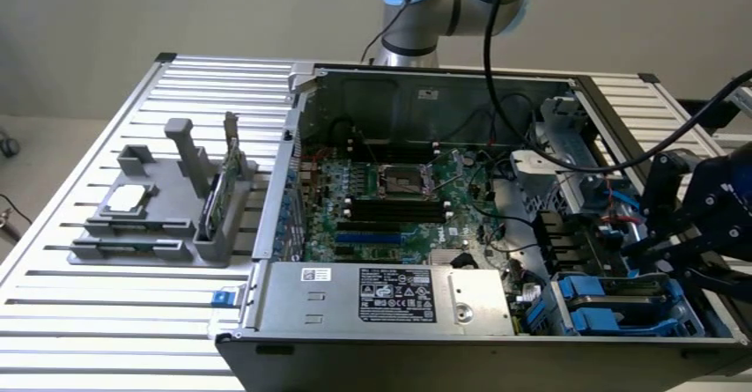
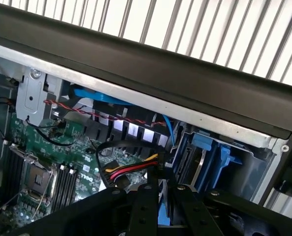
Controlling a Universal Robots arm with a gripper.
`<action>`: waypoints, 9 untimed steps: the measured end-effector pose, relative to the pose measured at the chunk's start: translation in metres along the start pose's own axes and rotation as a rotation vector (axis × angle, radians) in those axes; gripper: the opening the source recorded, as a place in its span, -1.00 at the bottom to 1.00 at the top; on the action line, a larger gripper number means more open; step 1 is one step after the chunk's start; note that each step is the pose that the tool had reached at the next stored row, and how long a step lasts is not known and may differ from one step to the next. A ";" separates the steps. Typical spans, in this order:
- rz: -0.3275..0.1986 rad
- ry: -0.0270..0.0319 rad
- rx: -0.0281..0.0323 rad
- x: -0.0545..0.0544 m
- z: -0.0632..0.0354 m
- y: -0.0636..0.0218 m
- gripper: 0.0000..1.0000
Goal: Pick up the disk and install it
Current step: 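Insert the first disk wire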
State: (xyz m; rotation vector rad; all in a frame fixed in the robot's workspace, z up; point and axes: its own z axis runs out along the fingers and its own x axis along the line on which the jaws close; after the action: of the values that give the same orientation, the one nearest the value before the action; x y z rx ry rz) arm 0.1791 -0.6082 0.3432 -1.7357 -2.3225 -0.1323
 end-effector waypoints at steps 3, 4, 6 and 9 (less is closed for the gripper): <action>0.019 0.0056 0.0135 0.000 0.0000 0.0000 -0.66; 0.025 0.0061 0.0160 0.000 0.0000 -0.0001 -0.66; 0.038 0.0016 0.0194 0.000 0.0000 -0.0001 -0.66; 0.056 -0.0139 0.0237 0.000 0.0000 0.0000 -0.66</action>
State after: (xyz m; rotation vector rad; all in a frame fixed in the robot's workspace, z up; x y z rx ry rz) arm 0.1791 -0.6083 0.3432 -1.7943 -2.2729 -0.0826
